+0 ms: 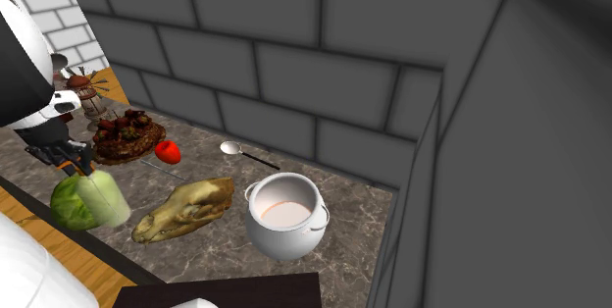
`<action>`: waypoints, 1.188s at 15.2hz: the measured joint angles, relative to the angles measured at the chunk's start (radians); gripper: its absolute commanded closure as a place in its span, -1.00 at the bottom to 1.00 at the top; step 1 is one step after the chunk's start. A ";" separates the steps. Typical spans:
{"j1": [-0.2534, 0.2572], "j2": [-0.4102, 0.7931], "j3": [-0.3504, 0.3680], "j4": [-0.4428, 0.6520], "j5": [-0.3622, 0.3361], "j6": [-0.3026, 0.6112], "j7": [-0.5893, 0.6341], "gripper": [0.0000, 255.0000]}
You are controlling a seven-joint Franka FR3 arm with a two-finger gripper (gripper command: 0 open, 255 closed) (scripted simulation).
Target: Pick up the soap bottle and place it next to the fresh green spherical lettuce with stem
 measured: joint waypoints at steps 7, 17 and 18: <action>0.002 0.049 -0.003 -0.040 -0.017 0.088 0.012 1.00; 0.009 0.140 -0.013 -0.073 -0.049 0.209 0.035 1.00; 0.009 0.143 -0.013 -0.076 -0.050 0.215 0.037 1.00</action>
